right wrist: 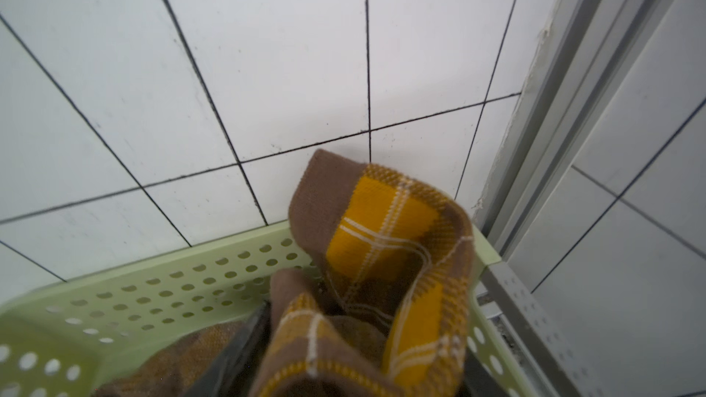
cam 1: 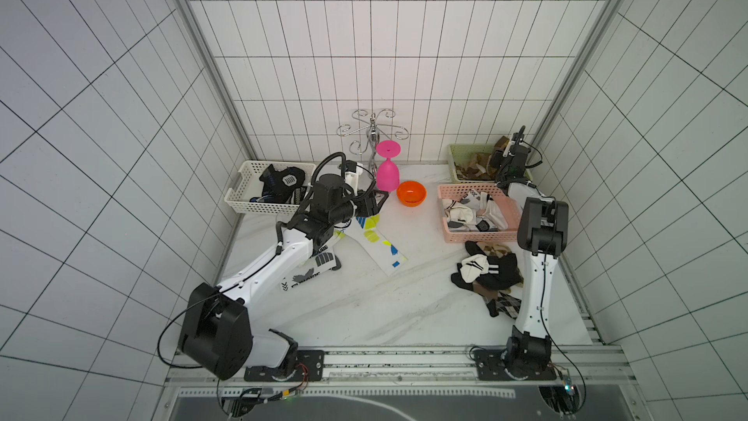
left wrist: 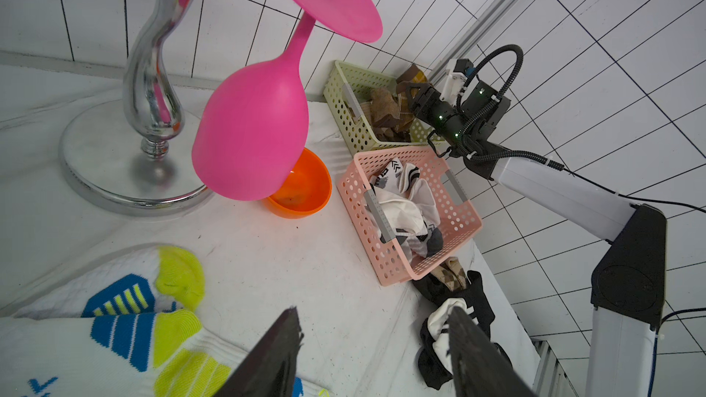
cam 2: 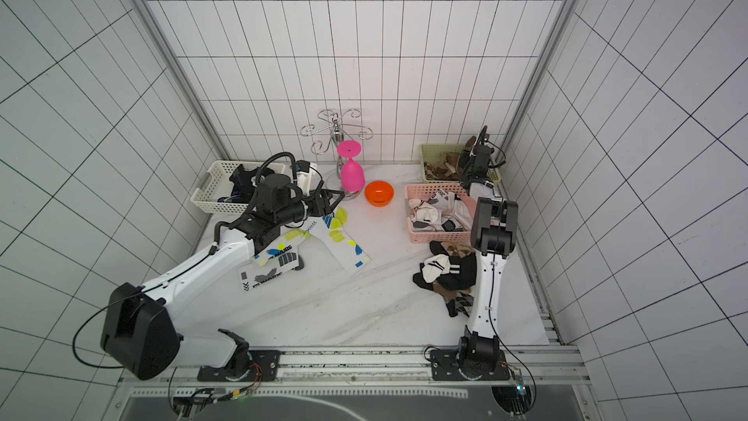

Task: Sort the socks into the basket by color
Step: Place the sock in the bin.

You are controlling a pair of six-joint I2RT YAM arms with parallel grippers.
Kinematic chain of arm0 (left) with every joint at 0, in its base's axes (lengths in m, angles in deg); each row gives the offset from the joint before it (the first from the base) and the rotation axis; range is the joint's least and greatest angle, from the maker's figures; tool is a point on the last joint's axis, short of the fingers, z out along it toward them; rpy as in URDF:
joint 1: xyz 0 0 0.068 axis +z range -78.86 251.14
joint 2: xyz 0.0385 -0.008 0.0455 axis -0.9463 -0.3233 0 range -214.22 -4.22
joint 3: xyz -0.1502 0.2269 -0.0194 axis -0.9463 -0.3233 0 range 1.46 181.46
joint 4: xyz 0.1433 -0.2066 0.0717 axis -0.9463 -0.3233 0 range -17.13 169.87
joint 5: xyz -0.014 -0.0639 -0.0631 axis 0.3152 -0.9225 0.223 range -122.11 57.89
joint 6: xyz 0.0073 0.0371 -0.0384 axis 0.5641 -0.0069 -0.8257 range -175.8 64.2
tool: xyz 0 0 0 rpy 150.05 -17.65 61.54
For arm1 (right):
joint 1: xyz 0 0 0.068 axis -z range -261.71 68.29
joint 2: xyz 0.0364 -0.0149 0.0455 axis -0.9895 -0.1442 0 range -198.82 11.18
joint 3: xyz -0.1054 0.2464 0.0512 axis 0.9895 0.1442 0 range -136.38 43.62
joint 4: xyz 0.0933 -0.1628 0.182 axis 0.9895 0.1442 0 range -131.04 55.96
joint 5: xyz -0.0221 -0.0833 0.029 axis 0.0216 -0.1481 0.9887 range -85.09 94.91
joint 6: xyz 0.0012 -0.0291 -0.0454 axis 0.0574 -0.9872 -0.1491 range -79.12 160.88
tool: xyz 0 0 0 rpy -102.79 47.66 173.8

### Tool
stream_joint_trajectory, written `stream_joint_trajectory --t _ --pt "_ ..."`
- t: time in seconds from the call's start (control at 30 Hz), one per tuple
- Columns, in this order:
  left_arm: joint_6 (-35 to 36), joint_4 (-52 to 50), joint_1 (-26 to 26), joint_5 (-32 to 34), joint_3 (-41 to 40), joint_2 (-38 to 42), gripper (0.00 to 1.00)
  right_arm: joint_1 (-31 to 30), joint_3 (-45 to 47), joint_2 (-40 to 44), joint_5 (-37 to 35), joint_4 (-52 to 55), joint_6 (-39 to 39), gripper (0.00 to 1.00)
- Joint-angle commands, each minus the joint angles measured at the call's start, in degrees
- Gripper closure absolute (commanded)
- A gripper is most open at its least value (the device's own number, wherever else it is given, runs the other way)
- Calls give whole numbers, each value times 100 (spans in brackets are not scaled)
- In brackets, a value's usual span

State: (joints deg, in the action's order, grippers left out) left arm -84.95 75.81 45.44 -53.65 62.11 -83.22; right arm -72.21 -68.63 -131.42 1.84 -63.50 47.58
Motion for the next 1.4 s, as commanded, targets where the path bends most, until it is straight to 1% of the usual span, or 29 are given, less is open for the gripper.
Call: stream_joint_trajectory --t 0.0,0.03,0.07,0.23,0.33,0.5,0.63,0.7,0.8,0.87,0.97,1.17,1.23,1.3,1.37 --pt "-34 124 29 -9 -33 186 37 7 -566 230 -111 15 27 17" --pt "-32 123 29 -10 -41 199 37 -2 -555 282 -164 21 24 6" --pt "-31 130 29 -9 -50 203 37 -5 -532 334 -185 19 16 1" --pt "-54 188 25 -58 -118 243 37 -9 -337 645 -129 -16 36 1" --pt "-39 208 21 -59 -149 250 37 -50 -201 866 35 79 99 1" --pt "117 89 -30 -102 -100 132 37 -281 50 1301 496 646 169 1" --pt "358 -94 -220 19 -44 39 37 -527 467 1797 689 1247 439 1" --pt "470 -181 -354 120 -44 23 37 -667 877 2152 821 1376 573 1" --pt "608 -302 -580 235 -68 27 37 -949 1718 2798 690 1360 779 1" --pt "633 -311 -714 297 -120 27 37 -1099 2134 3176 660 1549 1130 1" --pt "671 -289 -948 342 -174 -20 37 -1202 2362 3582 808 2172 1628 1" --pt "847 -151 -1616 401 -150 -365 36 -1489 3161 4746 742 3086 2056 1" --pt "890 -43 -1834 351 -119 -539 36 -1596 3404 5192 740 3299 2047 1" --pt "952 120 -2087 310 -106 -752 36 -1707 3603 5650 551 3550 2033 1" --pt "1028 265 -2376 254 -34 -1031 36 -1731 3867 6167 636 3643 2106 1"
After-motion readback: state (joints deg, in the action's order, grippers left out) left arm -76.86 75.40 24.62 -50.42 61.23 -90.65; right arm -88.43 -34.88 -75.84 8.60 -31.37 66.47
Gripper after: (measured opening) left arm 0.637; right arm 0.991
